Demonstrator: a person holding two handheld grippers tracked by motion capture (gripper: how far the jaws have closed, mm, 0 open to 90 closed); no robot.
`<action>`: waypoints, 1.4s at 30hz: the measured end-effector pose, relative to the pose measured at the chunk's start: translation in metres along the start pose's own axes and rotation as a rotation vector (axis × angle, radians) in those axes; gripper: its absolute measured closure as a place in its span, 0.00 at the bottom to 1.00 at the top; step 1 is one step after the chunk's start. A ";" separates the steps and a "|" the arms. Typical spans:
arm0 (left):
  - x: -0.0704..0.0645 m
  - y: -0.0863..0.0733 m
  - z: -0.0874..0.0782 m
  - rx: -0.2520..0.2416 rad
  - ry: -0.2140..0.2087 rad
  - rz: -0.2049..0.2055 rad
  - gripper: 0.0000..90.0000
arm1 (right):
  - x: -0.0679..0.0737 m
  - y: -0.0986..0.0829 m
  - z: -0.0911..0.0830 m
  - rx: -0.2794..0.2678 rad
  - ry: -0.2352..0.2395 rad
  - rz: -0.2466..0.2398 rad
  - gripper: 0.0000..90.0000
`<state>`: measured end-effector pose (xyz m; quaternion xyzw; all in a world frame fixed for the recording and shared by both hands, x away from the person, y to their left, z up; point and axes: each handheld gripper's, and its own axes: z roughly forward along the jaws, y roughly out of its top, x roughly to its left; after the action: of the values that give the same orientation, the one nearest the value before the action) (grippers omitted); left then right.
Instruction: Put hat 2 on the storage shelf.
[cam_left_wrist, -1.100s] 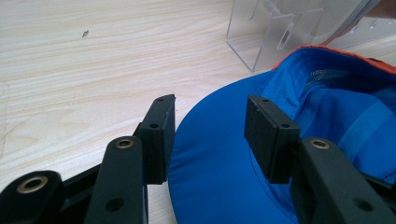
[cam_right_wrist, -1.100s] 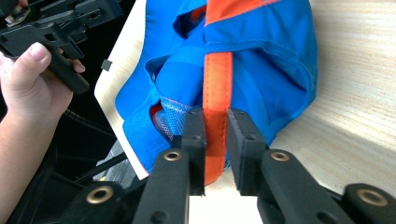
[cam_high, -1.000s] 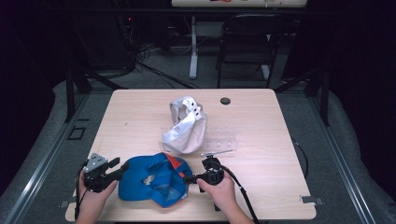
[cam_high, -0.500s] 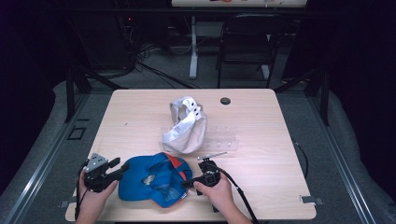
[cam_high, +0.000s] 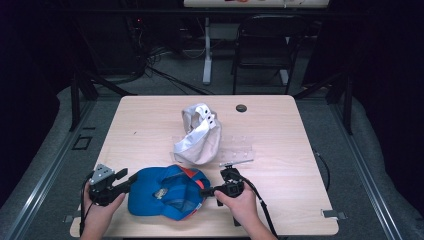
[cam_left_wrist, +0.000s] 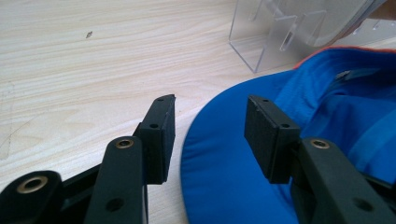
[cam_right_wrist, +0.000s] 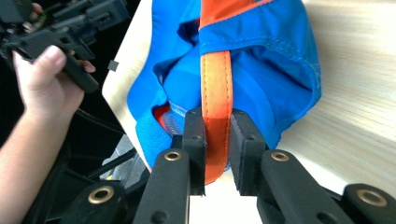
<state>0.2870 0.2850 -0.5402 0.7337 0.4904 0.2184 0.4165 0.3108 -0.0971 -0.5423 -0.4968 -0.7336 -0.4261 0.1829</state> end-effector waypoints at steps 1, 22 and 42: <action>0.000 0.000 0.000 -0.001 0.001 0.000 0.60 | 0.000 0.000 0.000 0.000 0.000 0.000 0.87; 0.000 0.001 0.001 0.011 0.005 0.004 0.60 | -0.028 -0.003 -0.124 -0.030 -0.035 0.127 0.87; 0.000 0.001 0.003 0.016 -0.001 0.002 0.60 | 0.023 0.052 -0.163 -0.072 0.173 0.166 0.87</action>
<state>0.2893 0.2836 -0.5411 0.7378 0.4911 0.2146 0.4105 0.3218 -0.2084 -0.4105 -0.5234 -0.6556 -0.4768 0.2625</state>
